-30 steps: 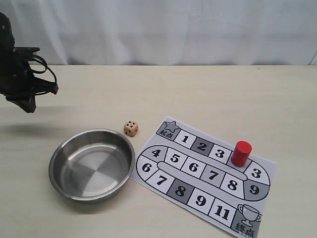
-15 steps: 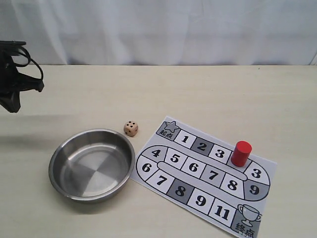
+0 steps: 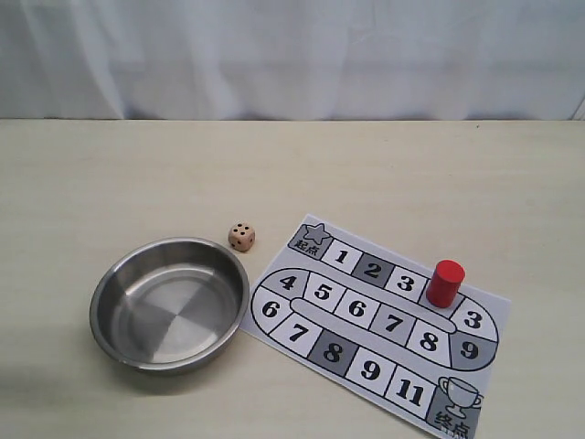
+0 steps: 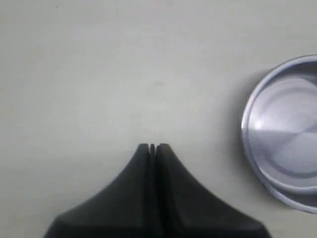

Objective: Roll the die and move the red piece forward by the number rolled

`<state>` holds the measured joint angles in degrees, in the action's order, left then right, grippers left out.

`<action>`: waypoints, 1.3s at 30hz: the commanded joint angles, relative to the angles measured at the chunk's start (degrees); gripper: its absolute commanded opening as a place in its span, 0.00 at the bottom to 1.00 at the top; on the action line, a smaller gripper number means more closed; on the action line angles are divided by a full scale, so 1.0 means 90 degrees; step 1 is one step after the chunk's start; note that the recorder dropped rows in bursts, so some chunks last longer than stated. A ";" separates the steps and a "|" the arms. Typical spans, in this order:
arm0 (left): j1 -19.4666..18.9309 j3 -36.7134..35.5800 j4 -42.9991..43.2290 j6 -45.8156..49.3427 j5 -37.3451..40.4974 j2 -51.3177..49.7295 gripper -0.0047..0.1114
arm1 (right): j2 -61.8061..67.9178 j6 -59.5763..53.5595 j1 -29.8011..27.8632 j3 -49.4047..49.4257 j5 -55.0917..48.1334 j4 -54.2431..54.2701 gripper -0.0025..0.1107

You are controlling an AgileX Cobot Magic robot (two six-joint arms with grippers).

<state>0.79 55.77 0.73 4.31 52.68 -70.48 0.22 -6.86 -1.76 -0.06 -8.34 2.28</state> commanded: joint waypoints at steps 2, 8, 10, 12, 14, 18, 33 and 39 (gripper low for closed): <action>-0.0008 -0.0430 -0.0145 0.0037 -0.0052 0.2479 0.04 | -0.0024 0.0004 -0.0014 0.0007 0.0037 -0.0013 0.06; -0.0008 -0.0447 -0.0158 0.0037 0.0195 0.5199 0.04 | -0.0024 0.0004 -0.0014 0.0007 0.0037 -0.0013 0.06; -0.0008 -0.0447 -0.0158 0.0037 0.0195 0.6068 0.04 | -0.0024 0.0004 -0.0014 0.0007 0.0037 -0.0013 0.06; -0.0008 -0.0459 -0.0158 0.0037 0.0195 0.6703 0.04 | -0.0024 0.0004 -0.0014 0.0007 0.0037 -0.0013 0.06; -0.0008 -0.0459 -0.0158 0.0037 0.0195 0.7070 0.04 | -0.0024 0.0004 -0.0014 0.0007 0.0037 -0.0013 0.06; -0.0008 -0.0459 -0.0158 0.0037 0.0195 0.7791 0.04 | -0.0024 0.0004 -0.0014 0.0007 0.0037 -0.0013 0.06; -0.0008 -0.2309 -0.0376 0.0011 -0.2424 0.7831 0.04 | -0.0024 0.0004 -0.0014 0.0007 0.0037 -0.0016 0.06; -0.0008 -0.3910 -0.0378 0.0011 -0.3634 0.7831 0.04 | -0.0024 0.0004 -0.0014 0.0007 0.0037 -0.0016 0.06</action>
<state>0.79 25.60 -1.82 4.53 23.98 -0.22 0.22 -6.86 -1.76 -0.06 -8.34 2.28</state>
